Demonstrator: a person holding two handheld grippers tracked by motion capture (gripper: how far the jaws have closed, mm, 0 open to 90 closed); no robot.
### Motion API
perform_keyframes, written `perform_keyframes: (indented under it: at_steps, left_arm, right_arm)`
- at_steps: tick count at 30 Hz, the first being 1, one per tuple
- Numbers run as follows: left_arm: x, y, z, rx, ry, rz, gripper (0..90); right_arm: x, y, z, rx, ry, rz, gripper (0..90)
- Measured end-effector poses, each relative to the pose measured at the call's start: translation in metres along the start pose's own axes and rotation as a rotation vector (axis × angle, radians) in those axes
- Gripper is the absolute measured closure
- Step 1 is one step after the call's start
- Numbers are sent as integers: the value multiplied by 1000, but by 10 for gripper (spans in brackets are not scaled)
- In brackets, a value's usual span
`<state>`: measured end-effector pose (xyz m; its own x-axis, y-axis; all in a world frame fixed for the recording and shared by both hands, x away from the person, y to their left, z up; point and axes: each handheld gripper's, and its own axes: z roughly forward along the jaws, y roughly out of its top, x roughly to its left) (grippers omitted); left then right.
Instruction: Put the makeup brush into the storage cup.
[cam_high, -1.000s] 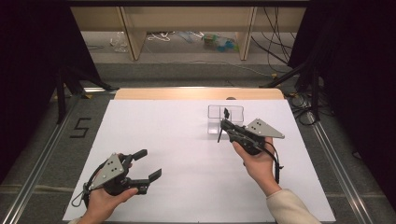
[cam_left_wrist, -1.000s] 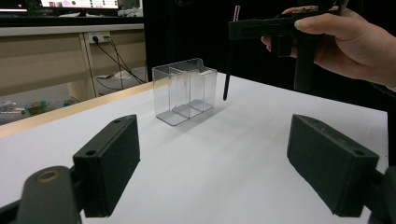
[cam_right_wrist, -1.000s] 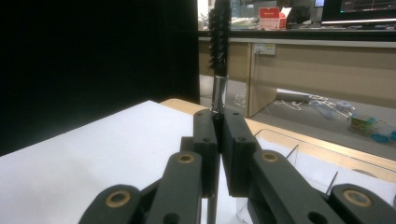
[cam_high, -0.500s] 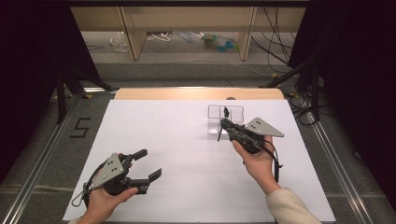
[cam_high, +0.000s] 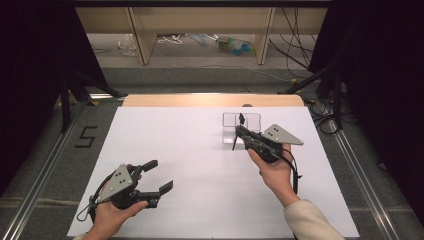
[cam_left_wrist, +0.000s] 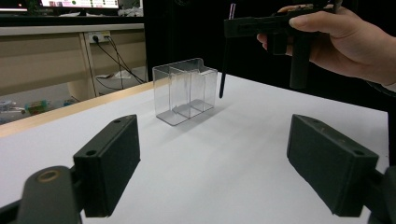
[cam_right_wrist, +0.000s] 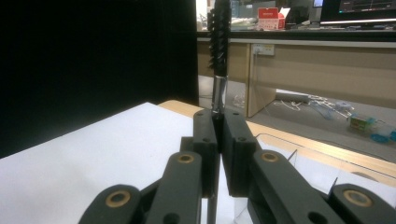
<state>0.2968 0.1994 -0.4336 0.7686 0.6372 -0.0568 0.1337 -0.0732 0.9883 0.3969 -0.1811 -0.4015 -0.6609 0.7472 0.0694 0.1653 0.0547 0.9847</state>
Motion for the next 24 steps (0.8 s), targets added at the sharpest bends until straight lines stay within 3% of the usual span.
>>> perform_keyframes:
  at_steps: [24]
  left_arm:
    - [0,0,0,1,5,-7,174]
  right_arm:
    - [-3,4,5,-16,-6,1,855]
